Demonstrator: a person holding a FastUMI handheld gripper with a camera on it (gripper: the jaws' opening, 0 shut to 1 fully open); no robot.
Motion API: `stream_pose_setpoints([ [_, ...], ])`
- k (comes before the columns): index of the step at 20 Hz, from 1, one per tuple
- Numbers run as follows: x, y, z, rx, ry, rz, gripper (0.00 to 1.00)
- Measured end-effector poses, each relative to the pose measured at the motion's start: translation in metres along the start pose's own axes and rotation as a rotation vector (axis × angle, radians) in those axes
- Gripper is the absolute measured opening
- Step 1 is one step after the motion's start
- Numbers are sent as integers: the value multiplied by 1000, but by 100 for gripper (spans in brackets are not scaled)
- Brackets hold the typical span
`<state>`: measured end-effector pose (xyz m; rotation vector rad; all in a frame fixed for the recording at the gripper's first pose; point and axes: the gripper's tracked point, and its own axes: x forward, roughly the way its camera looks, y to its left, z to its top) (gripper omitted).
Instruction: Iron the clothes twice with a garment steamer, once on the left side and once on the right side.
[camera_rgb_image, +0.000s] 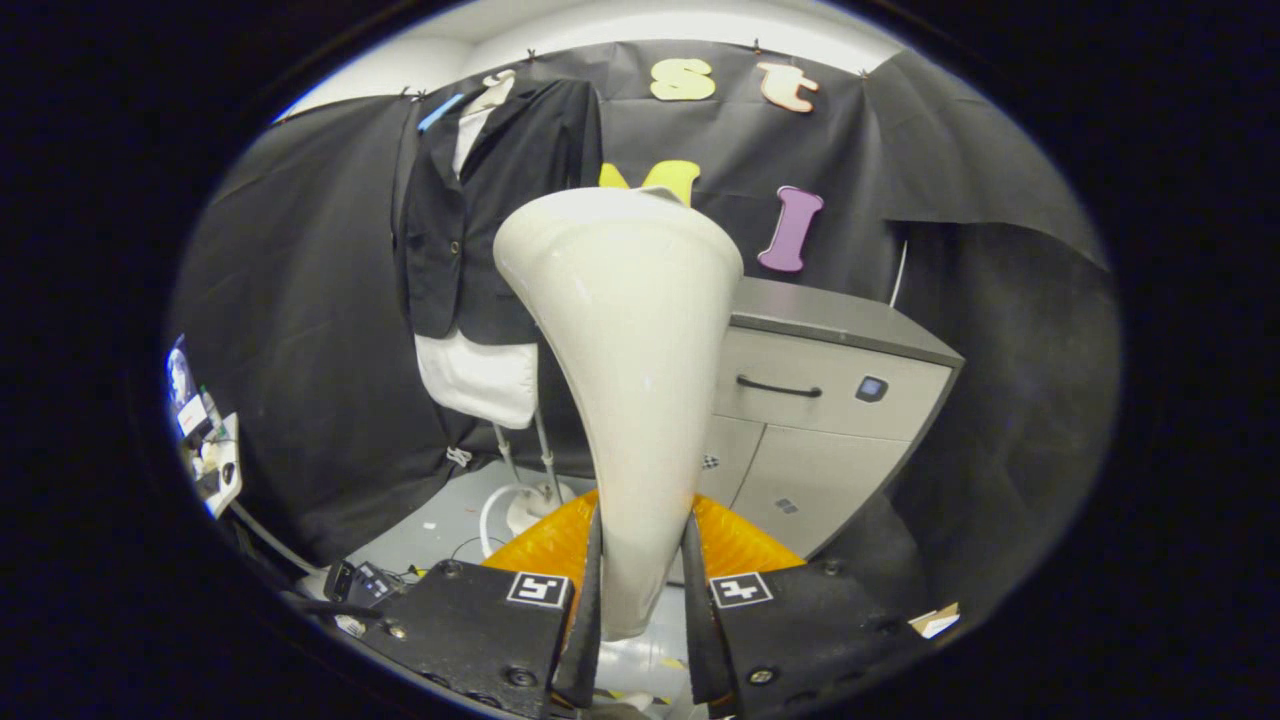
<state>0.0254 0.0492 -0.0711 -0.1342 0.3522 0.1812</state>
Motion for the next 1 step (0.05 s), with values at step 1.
stream_pose_setpoints([
  [1,-5,-11,-2,4,-1,-6,38],
])
